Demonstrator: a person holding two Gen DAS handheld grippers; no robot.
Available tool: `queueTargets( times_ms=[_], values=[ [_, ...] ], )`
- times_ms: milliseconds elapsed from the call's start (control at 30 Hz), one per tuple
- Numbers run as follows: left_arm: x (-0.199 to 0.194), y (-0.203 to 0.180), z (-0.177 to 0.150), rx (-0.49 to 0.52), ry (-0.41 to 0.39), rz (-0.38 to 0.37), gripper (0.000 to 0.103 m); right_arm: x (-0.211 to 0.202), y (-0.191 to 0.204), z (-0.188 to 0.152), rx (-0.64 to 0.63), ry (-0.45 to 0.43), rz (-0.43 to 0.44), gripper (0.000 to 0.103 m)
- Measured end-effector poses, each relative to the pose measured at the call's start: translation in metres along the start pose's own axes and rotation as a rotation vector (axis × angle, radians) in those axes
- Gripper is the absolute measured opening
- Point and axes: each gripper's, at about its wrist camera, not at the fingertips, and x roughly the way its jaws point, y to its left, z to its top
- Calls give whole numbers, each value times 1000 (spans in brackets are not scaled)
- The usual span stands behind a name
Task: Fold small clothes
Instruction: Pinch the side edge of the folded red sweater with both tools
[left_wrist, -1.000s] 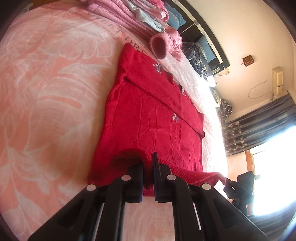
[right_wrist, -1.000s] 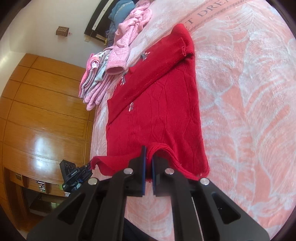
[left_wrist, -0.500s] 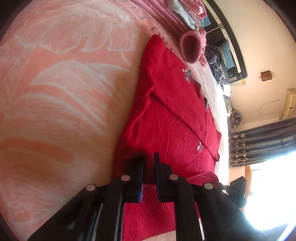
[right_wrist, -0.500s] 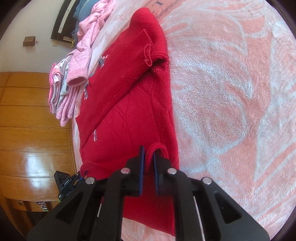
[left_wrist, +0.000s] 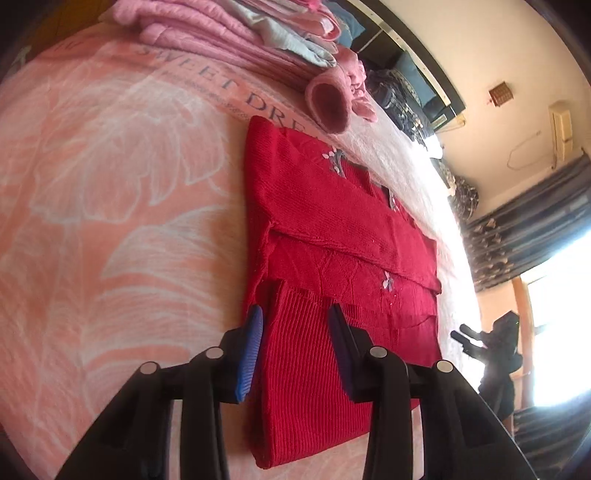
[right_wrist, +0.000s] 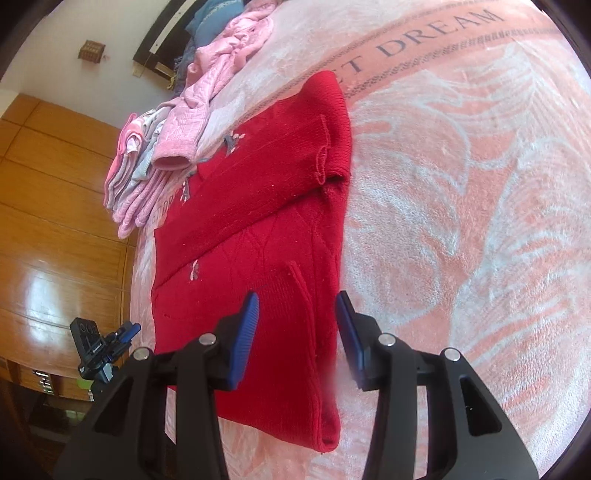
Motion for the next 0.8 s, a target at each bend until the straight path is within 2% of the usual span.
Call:
queueTargets(
  times_ms=[133, 200, 400, 433, 500, 567, 700, 800],
  values=[
    [24, -25, -3, 202, 35, 122, 38, 8, 24, -7, -106, 22, -33, 43],
    [34, -28, -3, 251, 52, 162, 38, 12, 32, -10, -149, 39, -49, 43],
    [47, -27, -2, 274, 79, 151, 35, 25, 32, -14, -163, 69, -59, 43],
    [49, -26, -2, 277, 86, 143, 24, 26, 31, -14, -162, 70, -61, 43],
    [50, -25, -5, 286, 86, 149, 18, 29, 30, -13, -167, 75, -63, 43],
    [47, -23, -5, 279, 81, 130, 5, 31, 31, -12, -178, 79, -62, 43],
    [40, -20, -3, 257, 64, 94, 5, 37, 39, -4, -246, 78, -88, 45],
    [41, -22, -4, 275, 65, 111, 5, 46, 43, 3, -307, 90, -135, 47]
  ],
)
